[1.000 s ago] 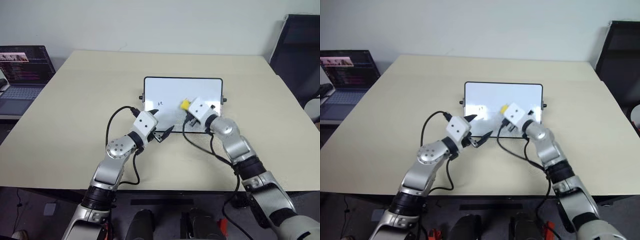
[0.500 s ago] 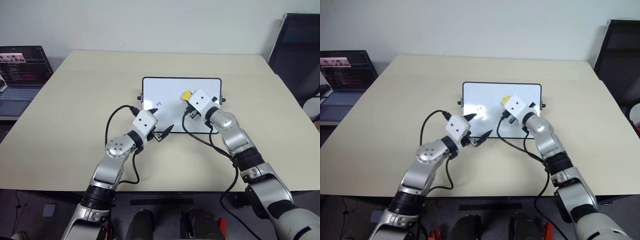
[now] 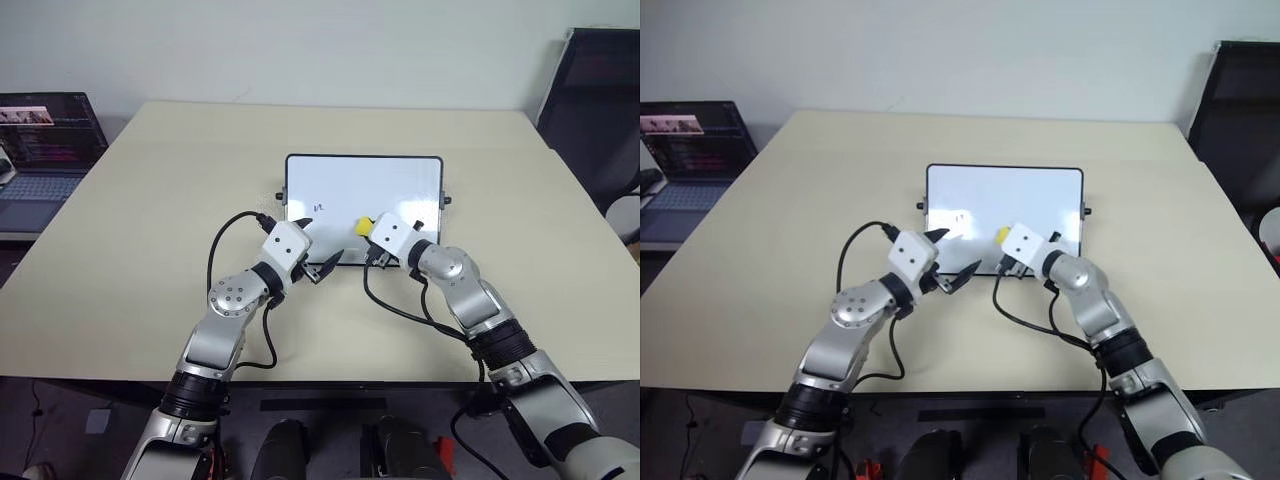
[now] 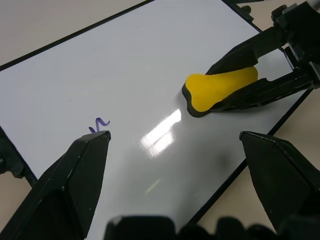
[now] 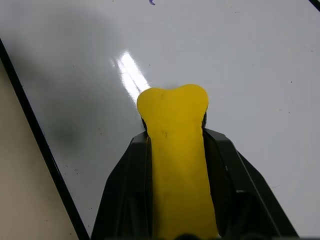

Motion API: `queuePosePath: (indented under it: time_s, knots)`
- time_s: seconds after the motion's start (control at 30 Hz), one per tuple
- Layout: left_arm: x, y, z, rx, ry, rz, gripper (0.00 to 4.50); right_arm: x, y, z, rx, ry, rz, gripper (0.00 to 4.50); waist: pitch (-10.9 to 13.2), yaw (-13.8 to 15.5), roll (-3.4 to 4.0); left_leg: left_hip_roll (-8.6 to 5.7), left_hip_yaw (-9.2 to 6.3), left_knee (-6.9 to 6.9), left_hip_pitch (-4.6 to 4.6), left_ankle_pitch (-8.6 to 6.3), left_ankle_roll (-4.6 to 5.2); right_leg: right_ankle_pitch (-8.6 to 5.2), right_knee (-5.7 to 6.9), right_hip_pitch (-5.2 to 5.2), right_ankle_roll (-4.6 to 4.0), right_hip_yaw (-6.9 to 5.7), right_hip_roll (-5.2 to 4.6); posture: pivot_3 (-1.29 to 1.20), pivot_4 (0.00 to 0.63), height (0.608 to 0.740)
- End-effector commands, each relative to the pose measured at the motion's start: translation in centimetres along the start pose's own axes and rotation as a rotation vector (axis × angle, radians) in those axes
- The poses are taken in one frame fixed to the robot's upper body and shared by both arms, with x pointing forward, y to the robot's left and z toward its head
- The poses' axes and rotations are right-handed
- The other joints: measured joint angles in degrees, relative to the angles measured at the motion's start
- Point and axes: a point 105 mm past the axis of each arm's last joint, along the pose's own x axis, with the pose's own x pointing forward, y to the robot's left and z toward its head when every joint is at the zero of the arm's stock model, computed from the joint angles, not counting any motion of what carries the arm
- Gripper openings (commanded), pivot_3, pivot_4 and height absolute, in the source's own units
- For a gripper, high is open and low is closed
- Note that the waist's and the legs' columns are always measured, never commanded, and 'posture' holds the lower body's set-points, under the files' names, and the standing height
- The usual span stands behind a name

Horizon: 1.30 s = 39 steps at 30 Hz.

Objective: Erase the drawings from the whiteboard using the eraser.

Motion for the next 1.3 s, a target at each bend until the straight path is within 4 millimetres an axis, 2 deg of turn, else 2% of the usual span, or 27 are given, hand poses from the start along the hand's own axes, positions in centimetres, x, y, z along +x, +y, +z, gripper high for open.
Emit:
queuePosePath:
  time_s: [0.03, 0.13, 0.27, 0.4, 0.77, 1.3]
  knots:
    - [0.0, 0.5, 1.6, 0.028, -0.054, 0.016, 4.5, -0.8, -1.0, -0.8, 0.038, 0.018, -0.034, 1.12, 0.0, 0.1, 0.0, 0.0, -0.01, 0.0, -0.01, 0.0, 0.0, 0.0, 0.0, 0.0, 0.0, 0.0, 0.0, 0.0, 0.15, 0.74]
    - [0.0, 0.4, 1.6, 0.025, -0.056, 0.012, 4.5, -1.2, -1.6, 0.2, 0.088, -0.048, -0.063, 1.12, 0.0, 0.2, -0.01, -0.02, -0.03, 0.0, -0.05, 0.0, 0.0, 0.0, -0.02, -0.01, 0.0, -0.02, -0.01, 0.0, 0.15, 0.74]
    - [0.0, 0.2, 1.6, 0.02, -0.059, 0.007, 4.5, -2.2, -1.0, 1.5, 0.22, -0.156, -0.004, 1.12, 0.0, 0.1, -0.01, -0.02, -0.02, -0.04, -0.08, 0.0, 0.0, 0.0, -0.07, -0.04, 0.0, -0.01, -0.01, 0.0, 0.15, 0.74]
    - [-0.2, 0.2, 1.5, 0.01, -0.058, 0.011, 4.5, -3.0, -0.9, 1.5, 0.408, -0.182, 0.003, 1.12, 0.0, -0.1, 0.0, 0.0, -0.07, -0.09, -0.1, -0.01, -0.01, 0.01, -0.06, -0.06, -0.02, -0.04, 0.01, 0.0, 0.15, 0.74]
    - [-1.1, 0.5, 0.6, -0.001, -0.033, 0.047, 4.5, -3.3, 0.6, 2.4, 0.435, -0.213, -0.001, 1.12, 0.0, 0.0, 0.0, -0.01, -0.05, -0.08, -0.1, -0.02, -0.01, -0.02, -0.08, -0.07, 0.01, -0.03, 0.0, 0.0, 0.15, 0.74]
    - [-1.1, 1.0, 0.5, 0.007, -0.024, 0.071, 4.5, -3.2, 0.1, 2.6, 0.403, -0.217, -0.012, 1.12, 0.0, 0.0, 0.0, 0.0, -0.04, -0.08, -0.11, -0.02, -0.01, -0.03, -0.11, -0.07, 0.03, -0.03, 0.0, 0.0, 0.15, 0.74]
